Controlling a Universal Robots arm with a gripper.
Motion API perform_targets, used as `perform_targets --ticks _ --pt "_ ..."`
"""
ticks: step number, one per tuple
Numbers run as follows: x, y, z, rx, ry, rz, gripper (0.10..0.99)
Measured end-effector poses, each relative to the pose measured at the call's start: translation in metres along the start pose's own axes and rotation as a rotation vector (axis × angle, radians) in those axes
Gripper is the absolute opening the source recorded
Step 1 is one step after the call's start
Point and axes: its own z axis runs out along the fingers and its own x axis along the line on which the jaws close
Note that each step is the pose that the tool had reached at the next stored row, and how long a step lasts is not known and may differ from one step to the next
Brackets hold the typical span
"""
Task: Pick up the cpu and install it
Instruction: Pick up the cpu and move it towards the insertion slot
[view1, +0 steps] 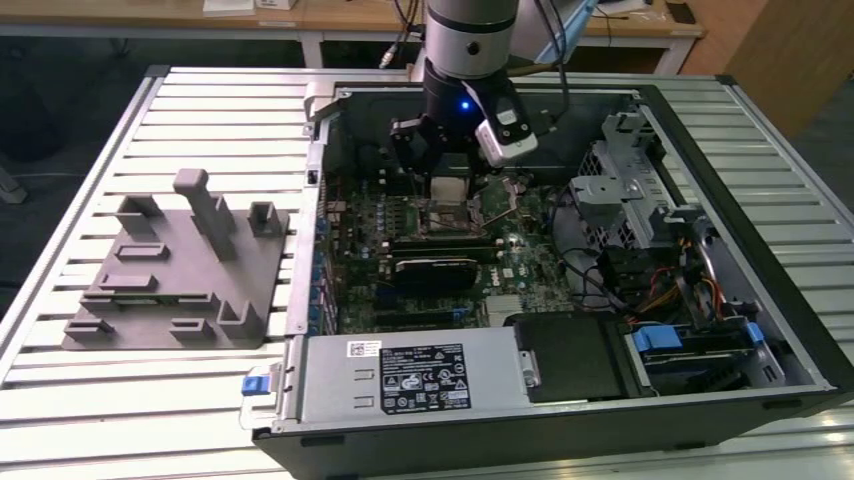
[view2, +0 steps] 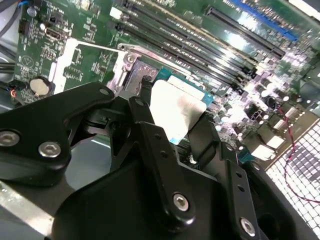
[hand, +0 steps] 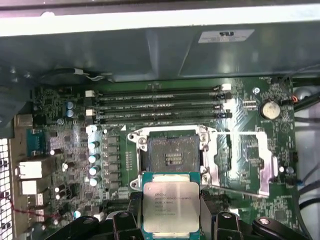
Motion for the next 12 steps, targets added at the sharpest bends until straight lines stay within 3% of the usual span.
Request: perform_targets --ticks 8,12 --pt "-0.0007 0.0084 0.0087 0.000 0.0000 -0.015 0.541" --pt "-0.0008 0.0089 0.0097 0.001 0.0002 -0.015 0.541"
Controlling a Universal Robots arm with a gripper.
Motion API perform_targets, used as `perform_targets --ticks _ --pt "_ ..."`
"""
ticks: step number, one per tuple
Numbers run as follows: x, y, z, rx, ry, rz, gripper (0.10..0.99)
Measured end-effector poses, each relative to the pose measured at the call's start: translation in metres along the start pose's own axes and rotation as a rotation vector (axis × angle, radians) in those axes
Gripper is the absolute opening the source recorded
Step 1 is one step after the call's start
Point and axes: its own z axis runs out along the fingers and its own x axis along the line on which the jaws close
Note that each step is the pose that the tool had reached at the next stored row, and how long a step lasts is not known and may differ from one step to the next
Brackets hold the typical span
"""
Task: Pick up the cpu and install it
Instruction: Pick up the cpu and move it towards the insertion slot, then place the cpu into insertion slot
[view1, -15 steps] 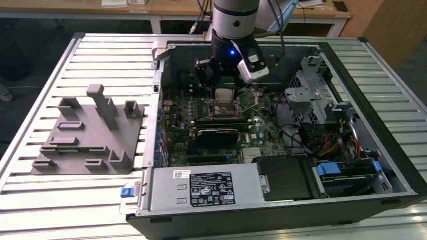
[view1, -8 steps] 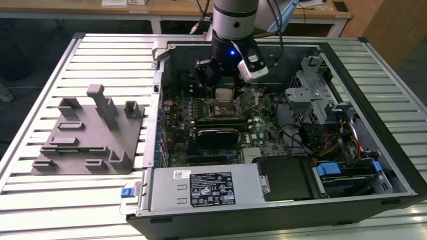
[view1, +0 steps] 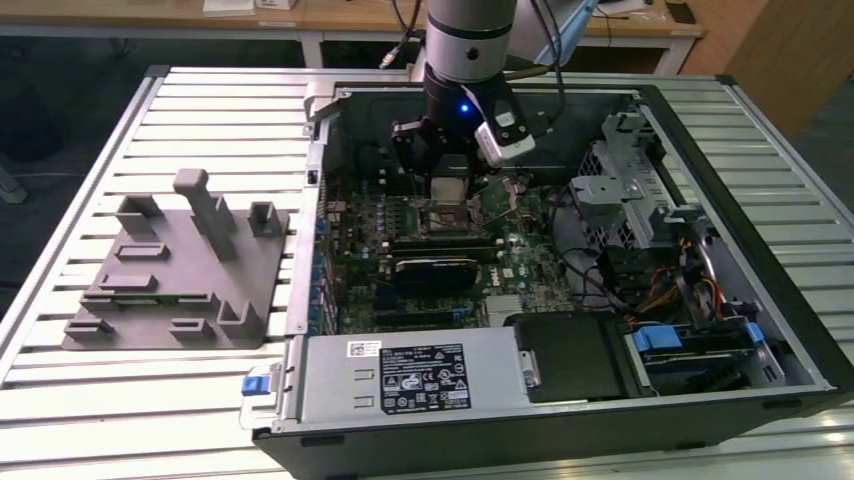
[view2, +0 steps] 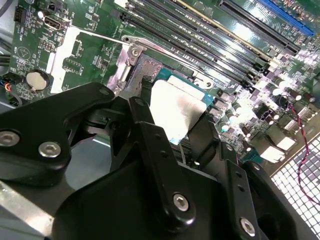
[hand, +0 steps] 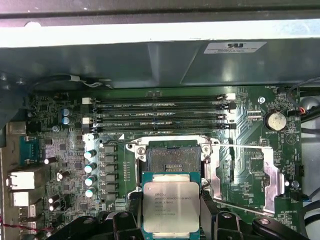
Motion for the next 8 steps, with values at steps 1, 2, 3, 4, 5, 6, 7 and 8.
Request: perform_targets --ticks 1,2,3,4,5,6,7,8 --pt "0.0000 0.0000 0.0001 0.000 0.0000 0.000 0.541" --pt "-0.0001 0.0000 0.0001 0.000 0.0001 0.000 0.541" --pt "-0.0001 0.0000 0.0001 0.000 0.0001 0.000 0.541" --pt "-0.0001 0.0000 0.0001 0.000 0.0001 0.000 0.541" --pt "-0.0001 0.0000 0.0001 0.000 0.0001 0.000 0.541" --pt "-0.0001 0.0000 0.0001 0.000 0.0002 0.000 0.541" --pt "-0.0001 0.0000 0.0001 0.000 0.0002 0.000 0.541" --pt "-0.0001 0.0000 0.0001 0.000 0.0002 0.000 0.541"
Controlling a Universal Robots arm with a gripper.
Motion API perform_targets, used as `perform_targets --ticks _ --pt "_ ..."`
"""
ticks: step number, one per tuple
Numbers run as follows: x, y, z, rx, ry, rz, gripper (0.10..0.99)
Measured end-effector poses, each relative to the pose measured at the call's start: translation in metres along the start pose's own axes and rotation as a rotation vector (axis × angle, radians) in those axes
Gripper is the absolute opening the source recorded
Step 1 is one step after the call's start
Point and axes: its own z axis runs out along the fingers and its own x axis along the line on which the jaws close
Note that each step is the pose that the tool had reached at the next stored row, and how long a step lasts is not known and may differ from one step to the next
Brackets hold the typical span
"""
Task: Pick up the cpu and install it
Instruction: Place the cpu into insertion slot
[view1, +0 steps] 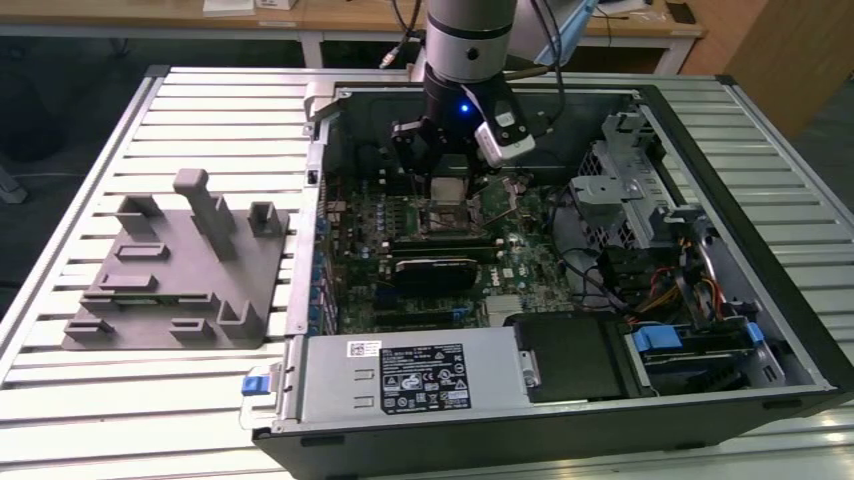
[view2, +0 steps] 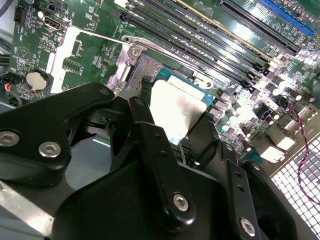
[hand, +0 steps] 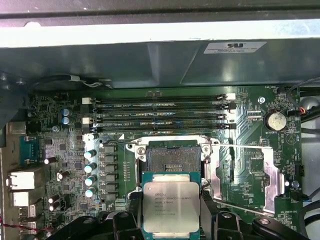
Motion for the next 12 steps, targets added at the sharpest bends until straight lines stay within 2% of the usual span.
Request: perform_targets --ticks 6,12 --pt "0.0000 0.0000 0.0000 0.000 0.0000 0.004 0.541" --pt "0.0000 0.0000 0.0001 0.000 -0.0006 0.078 0.541"
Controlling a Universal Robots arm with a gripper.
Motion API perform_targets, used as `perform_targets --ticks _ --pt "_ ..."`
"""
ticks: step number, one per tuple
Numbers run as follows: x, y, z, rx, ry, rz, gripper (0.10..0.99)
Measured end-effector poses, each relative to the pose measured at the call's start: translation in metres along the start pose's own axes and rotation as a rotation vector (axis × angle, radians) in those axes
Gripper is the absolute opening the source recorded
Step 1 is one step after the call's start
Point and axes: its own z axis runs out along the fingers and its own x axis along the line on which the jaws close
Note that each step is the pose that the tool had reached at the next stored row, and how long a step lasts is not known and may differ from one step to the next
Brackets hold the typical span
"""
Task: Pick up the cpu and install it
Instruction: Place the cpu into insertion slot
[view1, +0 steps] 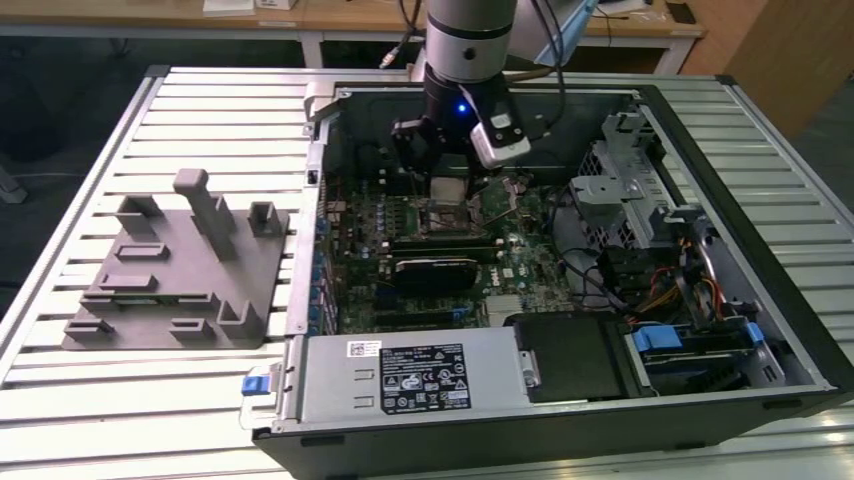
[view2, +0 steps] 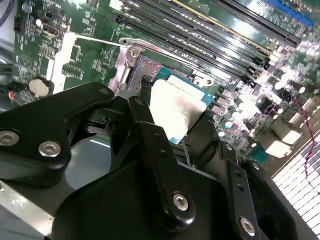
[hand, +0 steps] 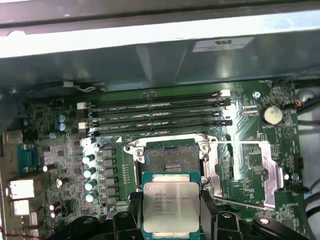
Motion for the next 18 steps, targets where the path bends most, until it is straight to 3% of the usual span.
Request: perform_targets --ticks 18 --pt "0.0000 0.0000 0.0012 -0.001 -0.0027 0.307 0.541"
